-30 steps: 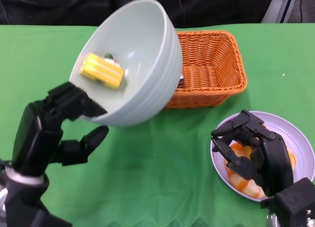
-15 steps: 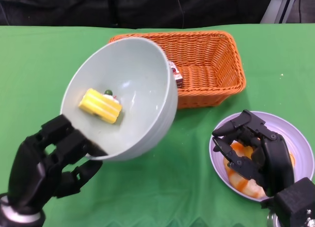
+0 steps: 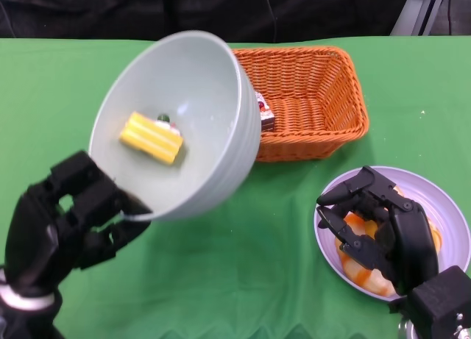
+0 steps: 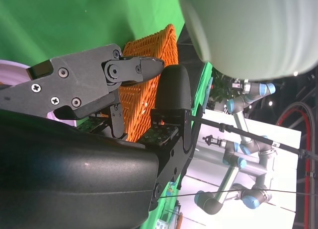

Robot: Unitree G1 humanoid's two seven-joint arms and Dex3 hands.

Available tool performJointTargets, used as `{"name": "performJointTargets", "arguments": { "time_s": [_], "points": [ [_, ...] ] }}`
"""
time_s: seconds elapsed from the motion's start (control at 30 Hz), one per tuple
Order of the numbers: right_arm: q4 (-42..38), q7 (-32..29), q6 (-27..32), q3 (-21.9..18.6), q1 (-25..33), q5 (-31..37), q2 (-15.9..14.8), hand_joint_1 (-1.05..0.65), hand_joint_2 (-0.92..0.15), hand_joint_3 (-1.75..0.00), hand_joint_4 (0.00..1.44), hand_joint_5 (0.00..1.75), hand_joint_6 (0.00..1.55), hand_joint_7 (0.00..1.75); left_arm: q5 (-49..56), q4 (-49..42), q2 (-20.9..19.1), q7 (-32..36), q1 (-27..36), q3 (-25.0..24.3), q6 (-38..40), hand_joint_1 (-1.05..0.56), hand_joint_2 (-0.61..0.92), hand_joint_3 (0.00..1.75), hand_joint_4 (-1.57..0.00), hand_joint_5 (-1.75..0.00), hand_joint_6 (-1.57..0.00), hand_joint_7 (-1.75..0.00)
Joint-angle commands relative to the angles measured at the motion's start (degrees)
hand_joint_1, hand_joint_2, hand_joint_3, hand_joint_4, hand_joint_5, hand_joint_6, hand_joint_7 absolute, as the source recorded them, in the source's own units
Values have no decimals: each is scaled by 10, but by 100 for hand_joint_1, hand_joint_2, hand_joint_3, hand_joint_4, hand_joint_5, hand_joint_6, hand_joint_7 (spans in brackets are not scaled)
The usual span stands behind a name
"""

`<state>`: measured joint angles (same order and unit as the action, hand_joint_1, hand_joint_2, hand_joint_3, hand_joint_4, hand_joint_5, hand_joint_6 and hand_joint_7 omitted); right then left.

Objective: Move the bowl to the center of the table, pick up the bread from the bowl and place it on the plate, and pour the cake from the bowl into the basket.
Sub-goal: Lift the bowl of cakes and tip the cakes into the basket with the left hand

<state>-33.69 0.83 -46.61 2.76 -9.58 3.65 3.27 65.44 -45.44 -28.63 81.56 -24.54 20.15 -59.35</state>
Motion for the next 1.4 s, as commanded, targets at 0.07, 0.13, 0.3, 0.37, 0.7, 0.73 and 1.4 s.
{"name": "performJointTargets", "arguments": {
  "time_s": [0.07,0.13,0.3,0.37,0.7,0.73,1.4],
  "points": [
    [-9,0,-5,-3,-6,-4,-1,-16,-92,-22,64,147,60,124,-54,2,-13,-56,-33,1,-13,-9,74,79,-68,-152,-62,-145],
    [-12,0,-6,-3,-7,-3,-1,-16,-92,-21,65,147,61,124,-70,-1,-10,-79,-47,2,-17,-7,71,85,-69,-150,-62,-146],
    [-21,3,-13,-3,-9,-6,0,-14,-92,-20,65,146,61,124,-140,-31,11,-160,-78,-3,-51,-7,75,79,-73,-147,-66,-145],
    [-29,5,-18,-2,-11,-6,0,-14,-92,-20,65,147,61,124,-192,-55,23,-217,-91,-9,-76,-7,74,81,-73,-149,-70,-143],
    [-49,7,-29,-2,-14,-3,1,-18,-91,-19,67,147,63,123,-525,-128,102,-600,-135,-58,-103,-10,86,46,-68,-167,-74,-147],
    [-50,6,-30,-2,-15,-2,2,-17,-91,-19,67,147,63,123,-550,-129,109,-635,-137,-64,-97,-11,88,44,-68,-168,-73,-148],
    [-70,6,-36,0,-22,0,10,-16,-92,-19,63,149,61,125,-696,-132,222,-930,-198,-192,56,-15,75,78,-68,-167,-68,-152]
  ]
}}
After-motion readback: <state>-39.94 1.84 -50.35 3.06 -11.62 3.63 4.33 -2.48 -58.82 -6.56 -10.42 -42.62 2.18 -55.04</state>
